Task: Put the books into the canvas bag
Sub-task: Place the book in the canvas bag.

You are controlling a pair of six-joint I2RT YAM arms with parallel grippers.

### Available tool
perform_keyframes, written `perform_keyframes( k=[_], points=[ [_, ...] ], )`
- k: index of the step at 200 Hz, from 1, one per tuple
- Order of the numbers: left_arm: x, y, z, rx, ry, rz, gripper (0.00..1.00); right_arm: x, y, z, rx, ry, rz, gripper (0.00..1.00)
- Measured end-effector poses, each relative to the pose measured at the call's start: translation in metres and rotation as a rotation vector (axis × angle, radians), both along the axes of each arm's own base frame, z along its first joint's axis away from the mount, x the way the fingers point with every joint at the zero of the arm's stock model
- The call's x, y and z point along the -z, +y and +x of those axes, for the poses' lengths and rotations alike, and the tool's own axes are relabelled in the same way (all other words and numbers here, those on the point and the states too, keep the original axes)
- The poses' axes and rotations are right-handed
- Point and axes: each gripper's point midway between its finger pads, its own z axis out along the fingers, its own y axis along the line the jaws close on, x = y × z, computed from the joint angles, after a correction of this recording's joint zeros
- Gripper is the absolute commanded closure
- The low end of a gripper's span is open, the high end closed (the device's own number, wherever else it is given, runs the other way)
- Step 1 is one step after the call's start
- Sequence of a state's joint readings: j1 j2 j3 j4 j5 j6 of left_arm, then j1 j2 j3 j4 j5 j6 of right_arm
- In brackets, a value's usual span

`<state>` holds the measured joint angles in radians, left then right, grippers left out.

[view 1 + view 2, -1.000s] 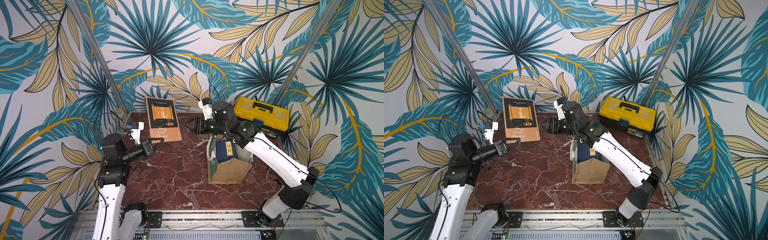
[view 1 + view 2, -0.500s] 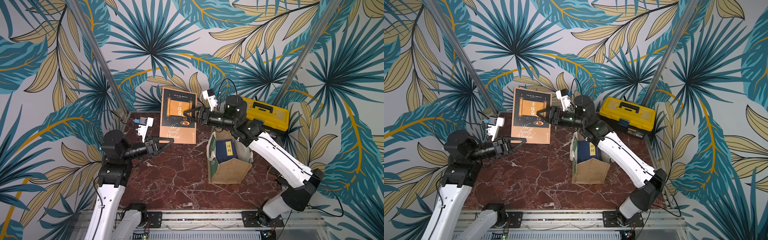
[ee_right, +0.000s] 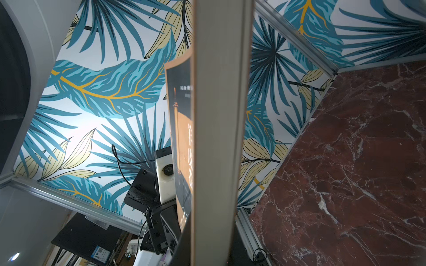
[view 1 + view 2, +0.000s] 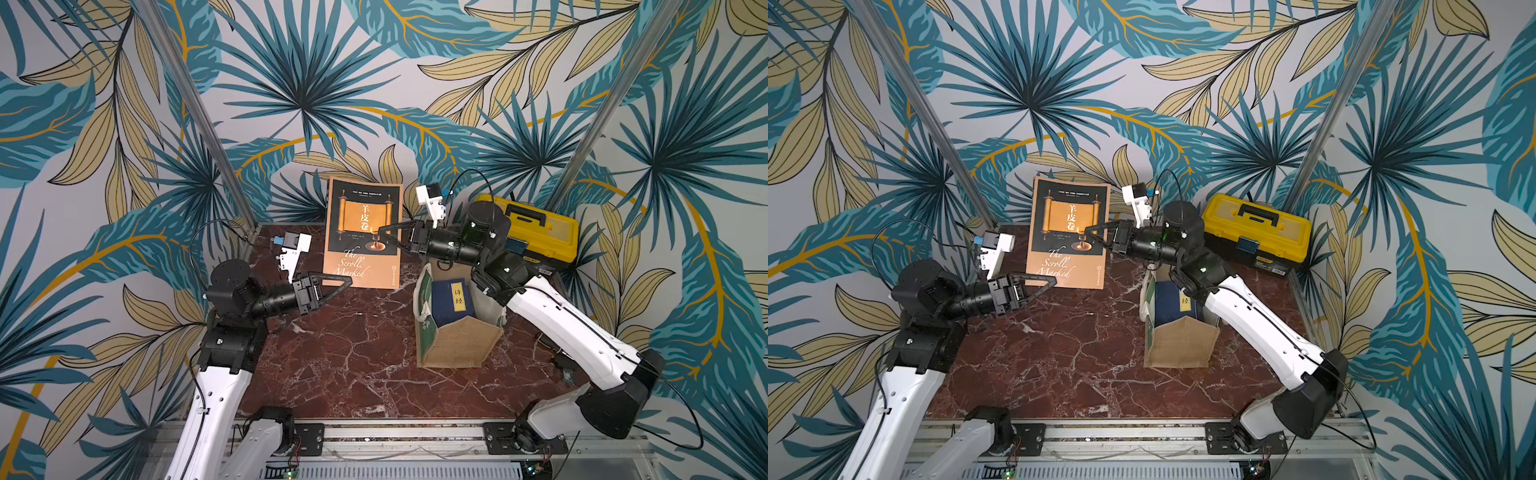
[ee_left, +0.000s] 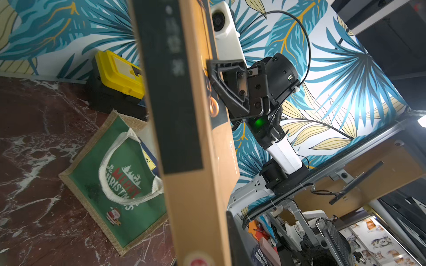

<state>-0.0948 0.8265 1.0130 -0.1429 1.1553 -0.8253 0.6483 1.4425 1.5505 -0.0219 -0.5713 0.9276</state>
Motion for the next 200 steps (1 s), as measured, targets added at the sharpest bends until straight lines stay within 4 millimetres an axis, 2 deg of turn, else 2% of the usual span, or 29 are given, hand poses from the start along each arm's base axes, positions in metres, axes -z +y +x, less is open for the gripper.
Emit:
perform_keyframes(
  k=[23,42,63,84,122,145,162,200],
  points=[
    [0.005,-0.006,0.000,0.002,0.012,-0.003,0.45,0.004,-0.026,-0.007,0.073,-0.011,-0.078,1.00],
    [0.012,-0.014,0.003,0.002,0.027,-0.001,0.37,0.011,-0.061,-0.009,0.185,-0.019,-0.169,1.00],
    [0.017,-0.030,0.005,0.017,0.027,0.009,0.33,0.019,-0.105,-0.012,0.335,-0.039,-0.284,1.00],
    [0.032,-0.056,0.012,0.046,0.047,0.040,0.31,0.028,-0.146,-0.019,0.460,-0.043,-0.426,1.00],
    [0.086,-0.119,0.040,0.085,0.163,0.159,0.31,0.042,-0.200,-0.026,0.597,-0.028,-0.706,1.00],
    [0.114,-0.150,0.058,0.074,0.210,0.232,0.30,0.061,-0.221,-0.028,0.623,0.007,-0.862,1.00],
    [0.123,-0.165,0.068,0.059,0.221,0.265,0.30,0.083,-0.229,-0.031,0.606,0.051,-0.955,1.00],
    [0.131,-0.177,0.086,0.013,0.225,0.294,0.29,0.143,-0.225,-0.032,0.489,0.178,-1.042,1.00]
  ],
)
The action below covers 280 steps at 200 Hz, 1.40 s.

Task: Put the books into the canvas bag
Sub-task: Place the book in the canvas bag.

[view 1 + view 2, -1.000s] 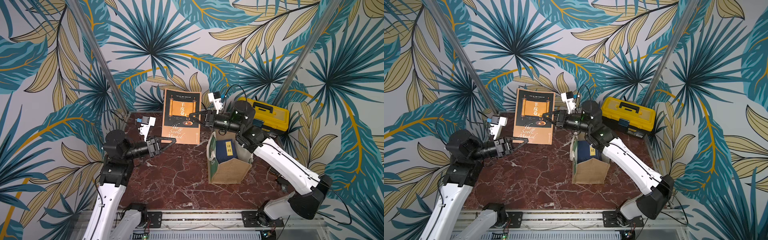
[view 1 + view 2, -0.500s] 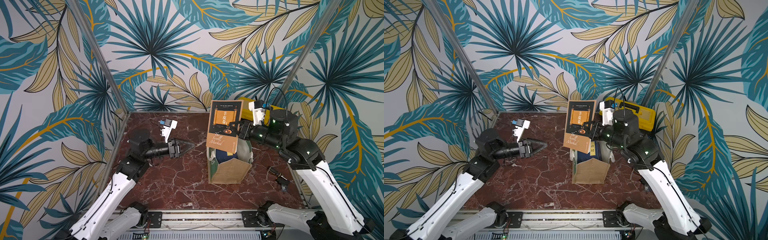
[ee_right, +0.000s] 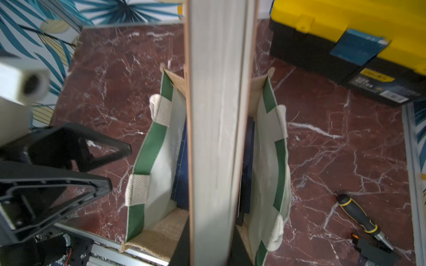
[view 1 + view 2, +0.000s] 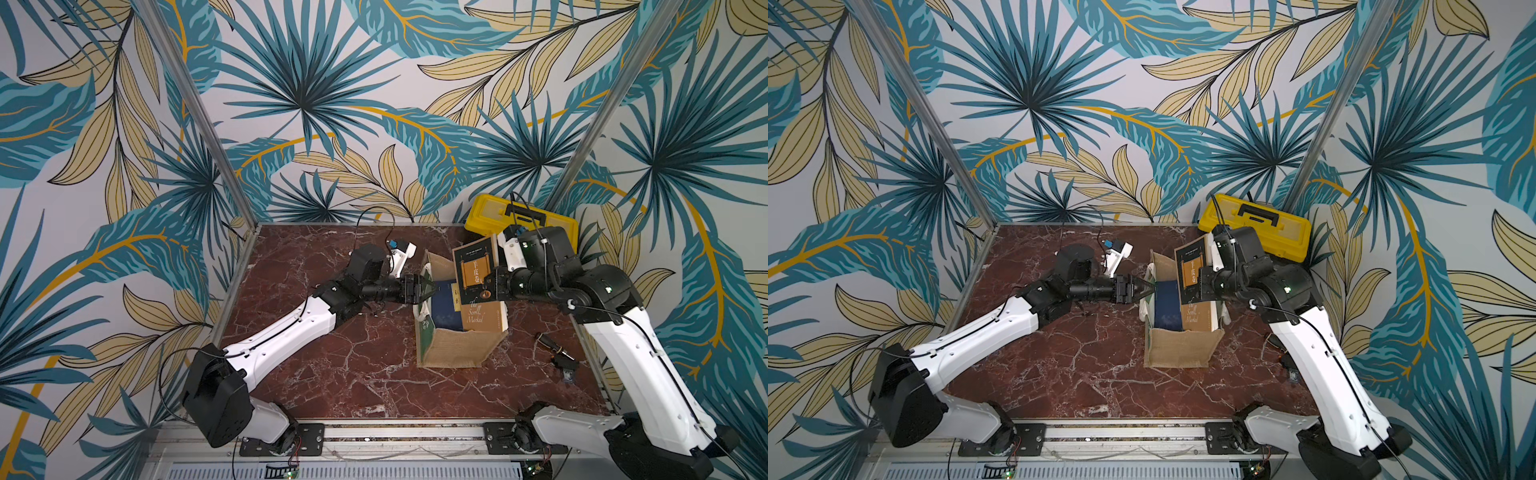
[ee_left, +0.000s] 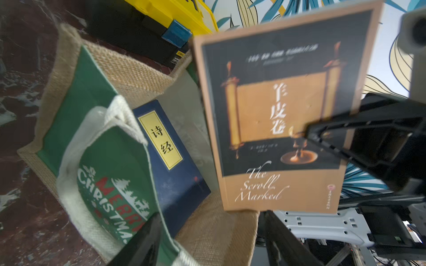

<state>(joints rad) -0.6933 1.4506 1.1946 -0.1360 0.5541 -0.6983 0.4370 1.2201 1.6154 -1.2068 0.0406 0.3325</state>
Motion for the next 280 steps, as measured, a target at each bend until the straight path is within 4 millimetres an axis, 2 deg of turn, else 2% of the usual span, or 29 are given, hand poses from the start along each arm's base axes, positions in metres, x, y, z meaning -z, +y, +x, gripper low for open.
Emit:
perform_keyframes(
  k=[26,61,84,130,143,160,183,200,215,228,257,280],
  points=[
    [0.005,0.002,0.006,-0.037,0.005,0.025,0.29,0.026,0.012,0.001,-0.035,0.105,0.035,1.00],
    [0.011,0.007,0.013,-0.084,0.005,0.054,0.28,0.039,0.020,0.007,-0.036,0.151,0.110,1.00],
    [0.013,0.010,0.015,-0.109,0.005,0.070,0.28,0.054,0.024,0.014,-0.011,0.179,0.176,1.00],
    [0.011,0.019,0.013,-0.137,0.005,0.090,0.28,0.095,0.032,0.032,0.046,0.261,0.338,1.00],
    [0.009,0.021,0.012,-0.141,0.005,0.091,0.28,0.104,0.033,0.036,0.059,0.284,0.364,0.92],
    [0.007,0.023,0.010,-0.149,0.002,0.094,0.28,0.112,0.031,0.039,0.072,0.305,0.367,0.71],
    [0.005,0.026,0.009,-0.156,-0.001,0.095,0.28,0.114,0.025,0.043,0.083,0.292,0.335,0.51],
    [0.004,0.027,0.010,-0.160,-0.002,0.095,0.28,0.110,0.019,0.044,0.091,0.271,0.299,0.45],
    [0.005,0.028,0.010,-0.160,-0.003,0.100,0.27,0.098,0.012,0.046,0.096,0.229,0.263,0.41],
    [0.006,0.028,0.010,-0.159,-0.006,0.103,0.27,0.080,0.005,0.047,0.101,0.172,0.238,0.39],
    [0.013,0.029,0.011,-0.156,-0.002,0.126,0.27,0.025,-0.011,0.046,0.109,0.000,0.193,0.32],
    [0.024,0.030,0.015,-0.158,0.010,0.173,0.25,0.001,-0.032,0.040,0.152,-0.102,0.112,0.21]
  ],
)
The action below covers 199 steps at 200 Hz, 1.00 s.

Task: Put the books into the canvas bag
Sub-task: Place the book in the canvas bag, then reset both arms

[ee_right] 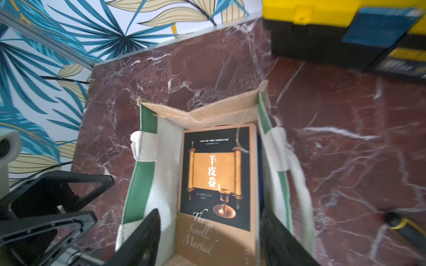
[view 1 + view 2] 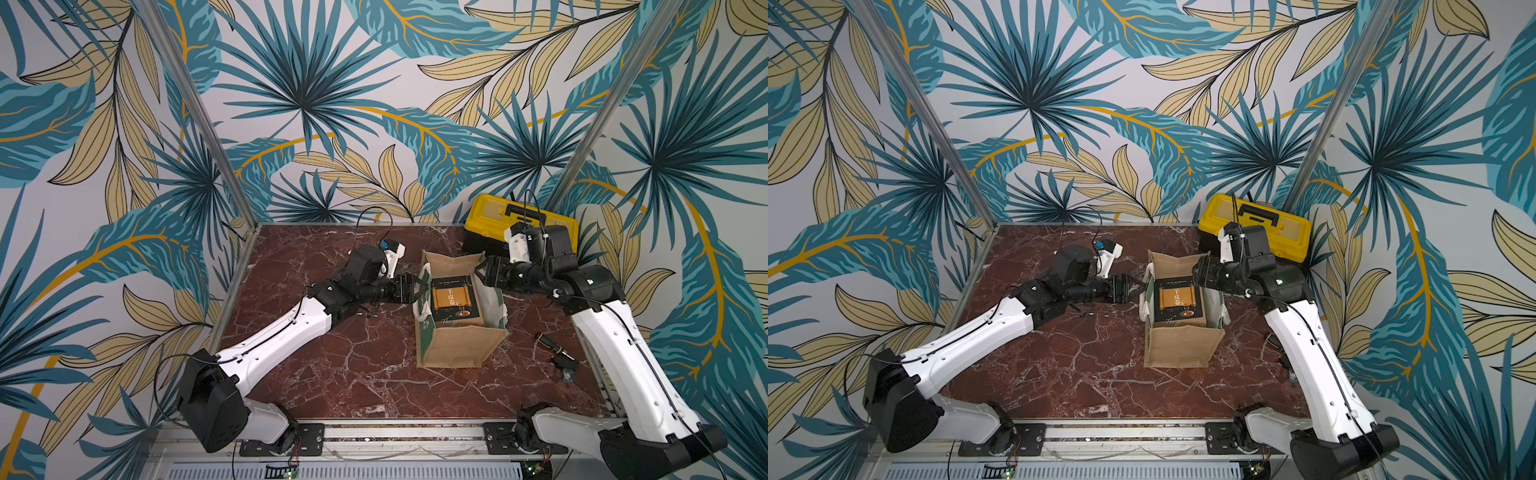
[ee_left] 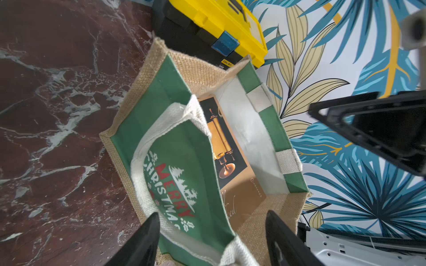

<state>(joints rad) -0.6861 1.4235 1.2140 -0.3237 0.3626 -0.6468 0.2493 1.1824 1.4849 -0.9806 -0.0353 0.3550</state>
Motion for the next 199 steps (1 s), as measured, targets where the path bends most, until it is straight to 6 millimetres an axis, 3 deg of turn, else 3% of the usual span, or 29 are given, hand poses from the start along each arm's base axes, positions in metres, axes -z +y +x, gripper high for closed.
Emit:
perform_keyframes(
  k=[28,48,78,98,113,145,174,199],
  points=[
    [0.002,0.013,0.009,-0.026,-0.014,0.060,0.21,-0.001,-0.037,-0.006,0.121,-0.049,-0.151,0.01],
    [-0.001,0.034,0.018,-0.071,-0.042,0.100,0.18,0.010,-0.067,-0.017,0.233,-0.048,-0.222,0.01],
    [-0.020,0.088,0.030,-0.179,-0.113,0.154,0.13,0.023,-0.100,-0.022,0.360,-0.057,-0.254,0.01],
    [-0.039,0.133,0.032,-0.278,-0.179,0.162,0.07,0.037,-0.109,-0.019,0.399,-0.055,-0.247,0.01],
    [-0.041,0.170,0.028,-0.363,-0.205,0.182,0.04,0.048,-0.115,-0.015,0.428,-0.053,-0.227,0.01],
    [-0.025,0.235,0.013,-0.516,-0.230,0.256,0.00,0.069,-0.143,-0.008,0.540,-0.061,-0.188,0.01],
    [-0.004,0.268,-0.001,-0.594,-0.254,0.348,0.01,0.098,-0.153,-0.004,0.557,-0.153,-0.203,0.01],
    [0.021,0.295,-0.001,-0.669,-0.229,0.417,0.00,0.133,-0.155,-0.012,0.540,-0.291,-0.239,0.01]
  ],
)
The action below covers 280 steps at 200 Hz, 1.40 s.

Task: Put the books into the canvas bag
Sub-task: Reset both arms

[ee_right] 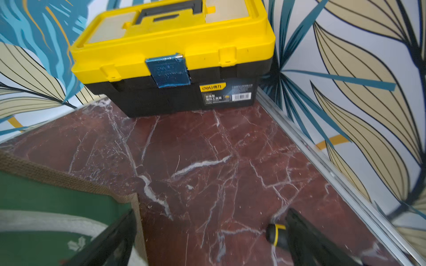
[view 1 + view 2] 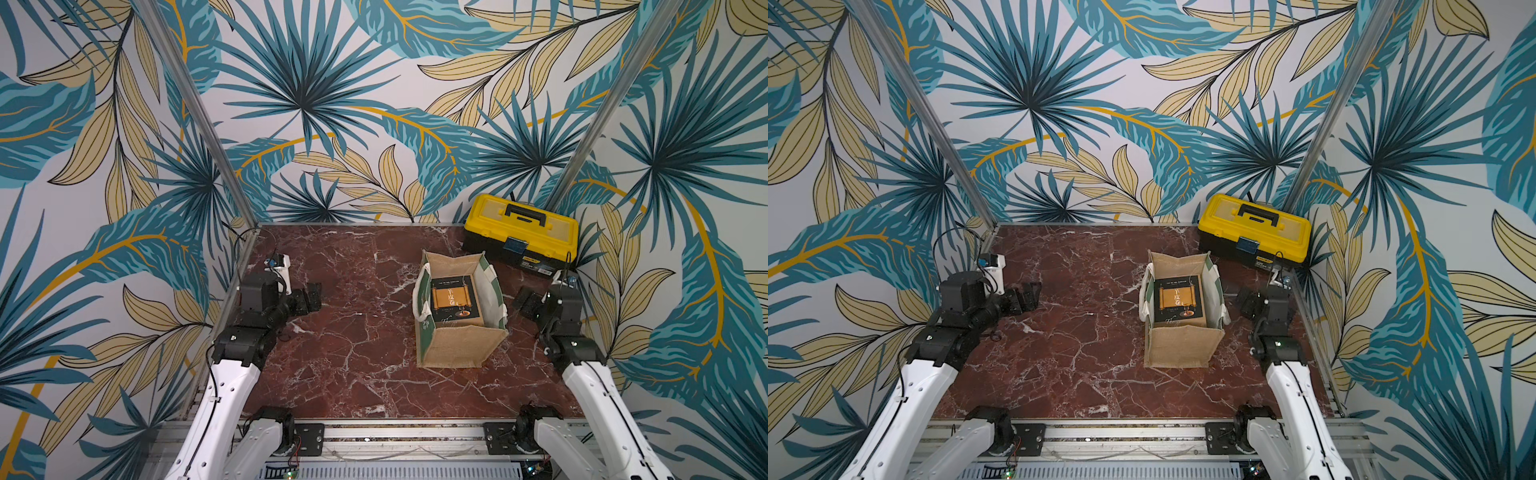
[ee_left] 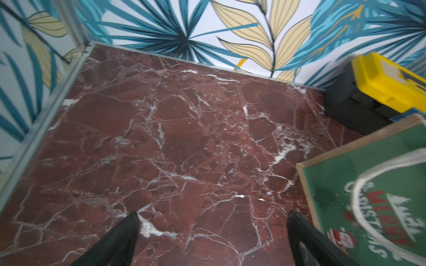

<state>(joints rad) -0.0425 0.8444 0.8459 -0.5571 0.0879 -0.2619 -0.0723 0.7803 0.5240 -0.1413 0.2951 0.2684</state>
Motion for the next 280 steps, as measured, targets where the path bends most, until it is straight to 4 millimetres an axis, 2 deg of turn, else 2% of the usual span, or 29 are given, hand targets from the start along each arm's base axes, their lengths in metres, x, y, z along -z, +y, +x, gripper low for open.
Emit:
perform_keyframes(
  k=[27,58,86,130,175,189,217,252,280],
  points=[
    [0.032,0.015,0.004,-0.042,0.021,0.055,0.00,0.027,-0.001,-0.004,-0.018,-0.086,-0.060,0.01],
    [0.061,0.016,0.011,-0.012,-0.020,0.117,0.01,0.037,0.004,0.007,-0.056,-0.168,-0.083,0.01],
    [0.083,0.015,0.019,0.010,-0.082,0.145,0.01,0.056,0.009,0.019,-0.092,-0.181,-0.079,0.01],
    [0.100,0.020,0.032,-0.015,-0.183,0.174,0.01,0.066,0.016,0.039,-0.150,-0.234,-0.107,0.00],
    [0.108,0.025,0.050,-0.033,-0.259,0.190,0.00,0.090,0.015,0.048,-0.155,-0.229,-0.122,0.00],
    [0.111,0.027,0.057,-0.037,-0.277,0.196,0.01,0.089,0.015,0.052,-0.159,-0.234,-0.125,0.00],
    [0.119,0.029,0.068,-0.031,-0.290,0.219,0.00,0.071,0.015,0.067,-0.159,-0.276,-0.134,0.00],
    [0.147,0.029,0.075,-0.012,-0.244,0.240,0.00,0.054,0.020,0.096,-0.203,-0.265,-0.132,0.00],
    [0.154,0.029,0.081,-0.006,-0.233,0.247,0.00,0.062,0.023,0.099,-0.228,-0.222,-0.124,0.01]
  ],
)
